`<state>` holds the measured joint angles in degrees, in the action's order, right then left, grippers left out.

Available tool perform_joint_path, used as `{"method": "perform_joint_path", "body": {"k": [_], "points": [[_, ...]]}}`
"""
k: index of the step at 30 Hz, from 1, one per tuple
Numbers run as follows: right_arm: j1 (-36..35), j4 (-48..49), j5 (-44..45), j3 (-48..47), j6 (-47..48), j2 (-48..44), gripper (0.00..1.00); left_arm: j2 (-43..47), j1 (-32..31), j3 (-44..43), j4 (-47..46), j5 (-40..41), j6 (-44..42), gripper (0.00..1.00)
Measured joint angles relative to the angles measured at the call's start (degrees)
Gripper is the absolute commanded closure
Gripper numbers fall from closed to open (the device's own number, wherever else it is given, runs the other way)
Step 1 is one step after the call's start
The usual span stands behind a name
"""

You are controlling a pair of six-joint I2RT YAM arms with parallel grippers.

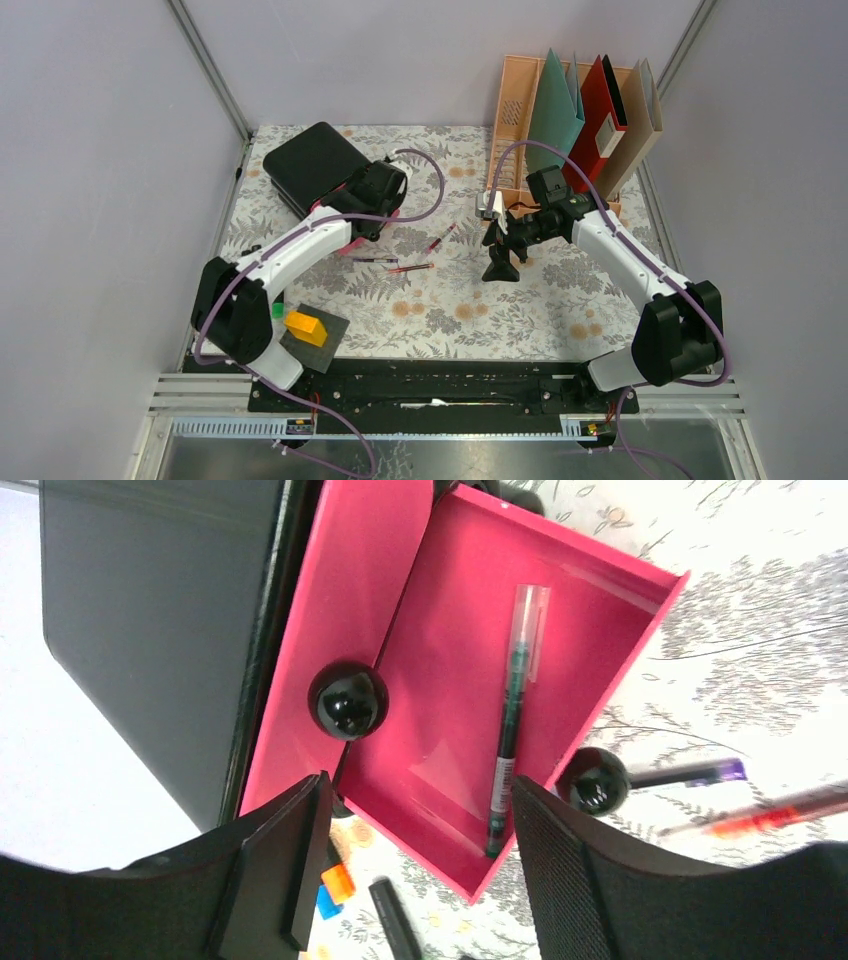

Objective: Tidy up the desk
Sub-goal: Place the stationery in the drawer.

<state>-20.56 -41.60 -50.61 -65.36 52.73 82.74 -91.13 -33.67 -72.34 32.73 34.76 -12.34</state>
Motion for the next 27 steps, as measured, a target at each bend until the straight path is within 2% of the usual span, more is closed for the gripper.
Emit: {"method": "perform_joint_path", "body": {"k": [1, 3, 4, 11, 19, 27], "points": [[0.0, 0.0, 0.0, 0.0, 0.0, 0.0, 0.00, 0.9, 0.0, 0.0, 0.1, -0.9, 0.6, 0.20], [0.0, 0.0, 0.0, 0.0, 0.0, 0.2, 0.00, 4.2, 0.0, 0.9, -1.2, -3.2, 2.0, 0.03], [0.0, 0.0, 0.0, 0.0, 0.0, 0.3, 0.00, 6.1, 0.0, 1.7, -2.3, -4.2, 2.3, 0.02], [0.0, -0.2, -0.1, 0.0, 0.0, 1.5, 0.00, 27.7, 0.6, 15.5, -12.3, -16.6, 8.7, 0.01], [-0.7, 0.0, -0.4, -0.6, 0.6, 4.2, 0.00, 36.0, 3.0, 18.9, -12.0, -28.5, 13.8, 0.01], [-7.0, -1.2, 2.6, -11.9, 5.2, 15.5, 0.00, 45.8, 6.9, 26.3, -11.8, -29.0, 15.6, 0.01]]}}
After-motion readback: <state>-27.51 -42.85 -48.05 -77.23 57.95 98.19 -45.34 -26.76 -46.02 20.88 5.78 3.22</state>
